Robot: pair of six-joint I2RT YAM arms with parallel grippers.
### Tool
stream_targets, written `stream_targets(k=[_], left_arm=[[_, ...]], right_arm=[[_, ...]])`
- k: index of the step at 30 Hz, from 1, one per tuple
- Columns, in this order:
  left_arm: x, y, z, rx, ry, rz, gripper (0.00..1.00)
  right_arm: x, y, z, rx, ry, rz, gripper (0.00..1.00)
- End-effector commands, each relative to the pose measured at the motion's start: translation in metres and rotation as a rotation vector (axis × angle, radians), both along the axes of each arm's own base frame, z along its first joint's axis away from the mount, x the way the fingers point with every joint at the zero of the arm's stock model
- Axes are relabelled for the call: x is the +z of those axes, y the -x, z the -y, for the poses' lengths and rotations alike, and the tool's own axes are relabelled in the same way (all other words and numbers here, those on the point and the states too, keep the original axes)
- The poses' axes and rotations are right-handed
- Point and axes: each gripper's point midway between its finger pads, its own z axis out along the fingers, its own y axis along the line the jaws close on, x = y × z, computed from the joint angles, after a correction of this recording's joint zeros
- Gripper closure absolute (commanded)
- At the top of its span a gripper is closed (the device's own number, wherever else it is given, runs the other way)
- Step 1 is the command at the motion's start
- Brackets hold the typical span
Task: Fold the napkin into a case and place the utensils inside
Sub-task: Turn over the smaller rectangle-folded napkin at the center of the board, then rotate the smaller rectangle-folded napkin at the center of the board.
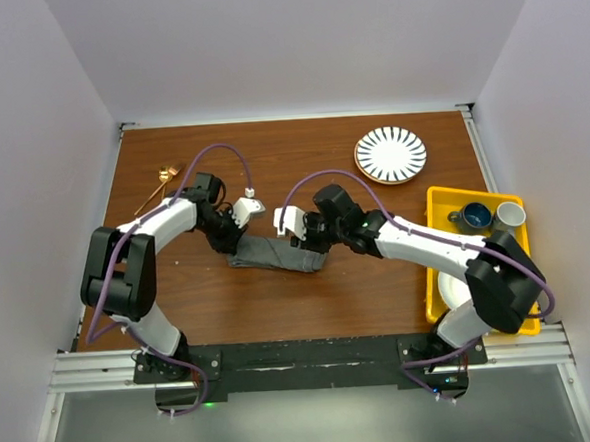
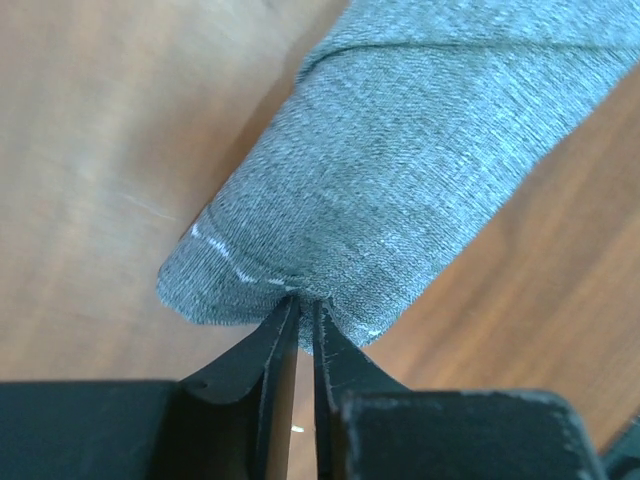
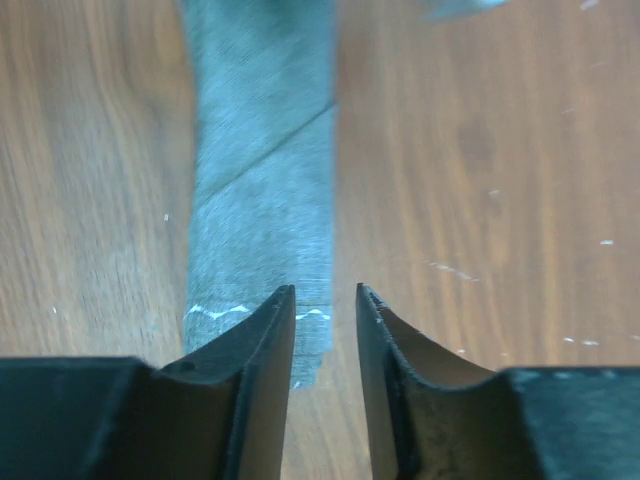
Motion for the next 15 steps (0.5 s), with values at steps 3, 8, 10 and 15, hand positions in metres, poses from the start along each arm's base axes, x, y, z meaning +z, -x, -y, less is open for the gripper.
stream_targets(k=[3, 8, 10, 15], left_arm=[[0.01, -0.035, 0.001, 0.003, 0.008, 0.1, 0.79], [0.048, -0.029, 0.016, 0.037, 0.117, 0.118, 0.76], [0.058, -0.025, 0.021, 0.049, 0.151, 0.115, 0.75], [0.048, -0.014, 0.024, 0.084, 0.157, 0.053, 0.74]], right_arm=[[-0.028, 0.008, 0.0, 0.128, 0.079, 0.014, 0.69], [-0.057, 0.017, 0.008, 0.177, 0.153, -0.027, 0.7], [-0.06, 0.019, 0.01, 0.187, 0.162, -0.029, 0.69], [-0.07, 0.028, 0.013, 0.228, 0.186, -0.054, 0.69]])
